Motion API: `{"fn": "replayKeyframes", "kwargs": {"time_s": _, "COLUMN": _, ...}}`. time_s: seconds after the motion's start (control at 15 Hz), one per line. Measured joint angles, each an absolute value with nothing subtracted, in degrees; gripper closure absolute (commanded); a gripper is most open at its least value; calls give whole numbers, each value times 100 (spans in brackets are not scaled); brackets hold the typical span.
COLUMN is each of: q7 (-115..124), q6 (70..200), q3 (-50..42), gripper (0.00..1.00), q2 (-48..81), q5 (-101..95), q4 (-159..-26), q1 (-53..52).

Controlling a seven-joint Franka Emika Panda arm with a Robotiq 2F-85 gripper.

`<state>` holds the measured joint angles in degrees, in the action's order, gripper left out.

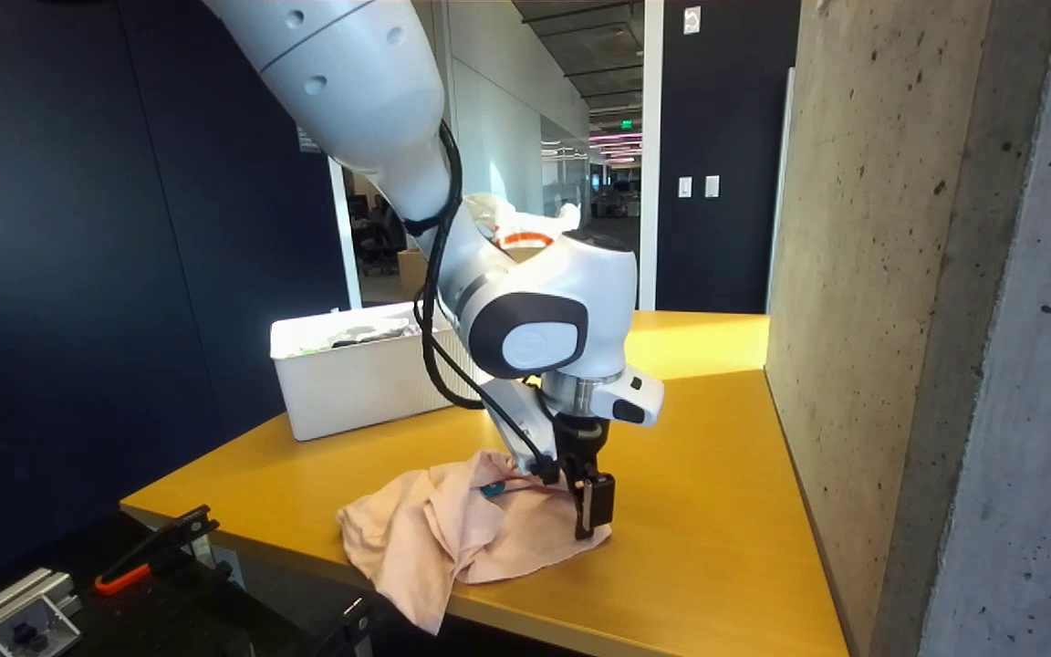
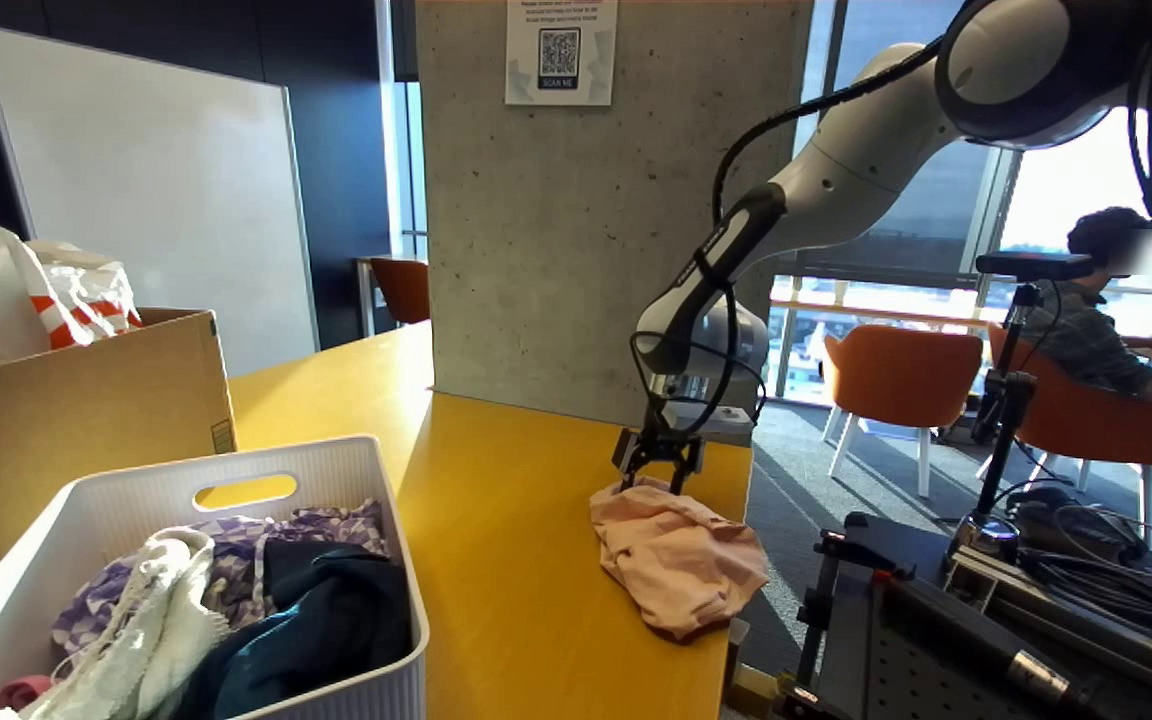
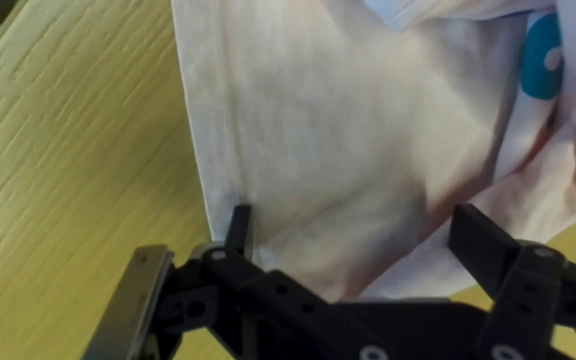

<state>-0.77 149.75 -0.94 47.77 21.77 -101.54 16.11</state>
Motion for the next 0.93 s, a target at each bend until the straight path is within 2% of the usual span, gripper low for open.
{"fn": "replayKeyframes", "kwargs": {"time_s": 0.13, "q7": -66, "q6": 14970, "q3": -95, "gripper": 34, "q2": 4977, "q5": 2147, "q4": -9971, "q1": 1609}}
{"fn": "replayKeyframes", "kwargs": {"time_s": 0.67, "q7": -35, "q6": 14929, "q3": -102, "gripper": 95, "q2": 5097, "q5": 2060, "q4": -9701, "q1": 1574}}
{"fn": "replayKeyframes", "kwargs": {"time_s": 0.73, "q7": -14, "q6": 14929, "q3": -116, "gripper": 100, "q2": 5055, "q5": 2031, "q4": -9709, "q1": 1574}}
{"fn": "replayKeyframes", "kwargs": {"time_s": 0.93, "q7": 102, "q6": 14929, "q3": -205, "gripper": 100, "q2": 4792, "q5": 1895, "q4": -9803, "q1": 1558}}
